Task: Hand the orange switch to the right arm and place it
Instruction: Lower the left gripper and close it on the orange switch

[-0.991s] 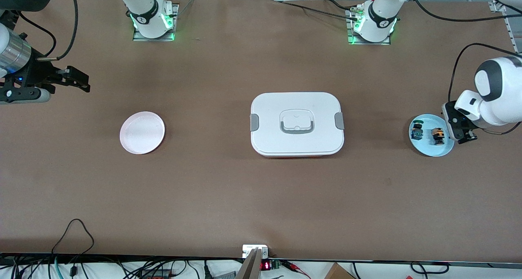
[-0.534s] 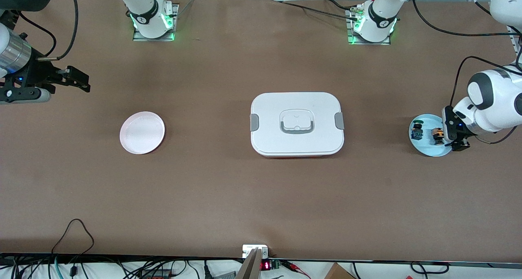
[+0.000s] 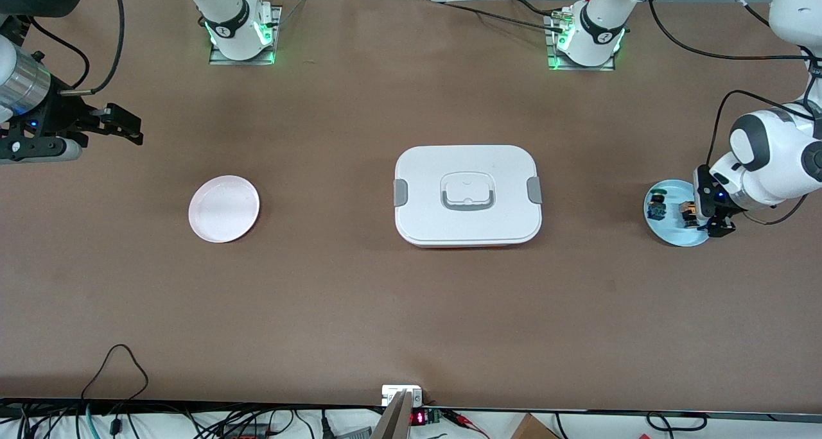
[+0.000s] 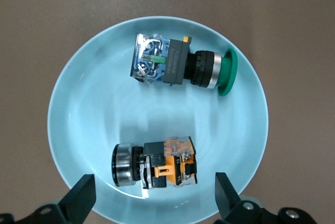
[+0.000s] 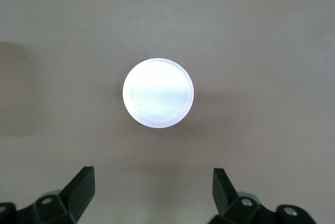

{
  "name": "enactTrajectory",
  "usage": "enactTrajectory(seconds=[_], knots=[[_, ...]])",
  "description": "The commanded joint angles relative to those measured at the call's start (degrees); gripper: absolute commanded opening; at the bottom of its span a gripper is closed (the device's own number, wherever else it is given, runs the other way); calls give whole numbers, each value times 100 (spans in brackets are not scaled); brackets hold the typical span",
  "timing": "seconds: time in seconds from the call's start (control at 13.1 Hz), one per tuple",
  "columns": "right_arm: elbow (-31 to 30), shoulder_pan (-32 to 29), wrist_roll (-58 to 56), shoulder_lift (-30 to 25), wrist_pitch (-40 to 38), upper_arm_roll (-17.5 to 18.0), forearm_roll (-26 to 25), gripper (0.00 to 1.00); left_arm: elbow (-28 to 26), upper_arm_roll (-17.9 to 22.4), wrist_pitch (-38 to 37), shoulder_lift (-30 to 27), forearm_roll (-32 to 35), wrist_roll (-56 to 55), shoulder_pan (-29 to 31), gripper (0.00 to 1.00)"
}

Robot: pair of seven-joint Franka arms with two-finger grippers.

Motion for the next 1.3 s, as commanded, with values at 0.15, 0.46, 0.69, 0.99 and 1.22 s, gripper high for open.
enactTrajectory(seconds=[0.15, 0.46, 0.69, 0.99, 1.22], knots=[[-22, 29, 19, -69, 19, -11, -57, 100, -72, -105, 86, -29, -162, -91, 117, 100], [-22, 20, 19, -61, 63, -11, -39, 100, -72, -105, 77, 6, -320, -223, 205, 100], [-13, 3, 27, -43, 107, -20, -13, 100, -63, -123, 77, 24, -320, -223, 179, 100], [-13, -6, 19, -34, 99, -20, 5, 100, -45, -316, 77, 94, -320, -214, 196, 100], [-13, -15, 19, -25, 55, -29, 5, 100, 7, -316, 77, 94, -311, -179, 196, 100]])
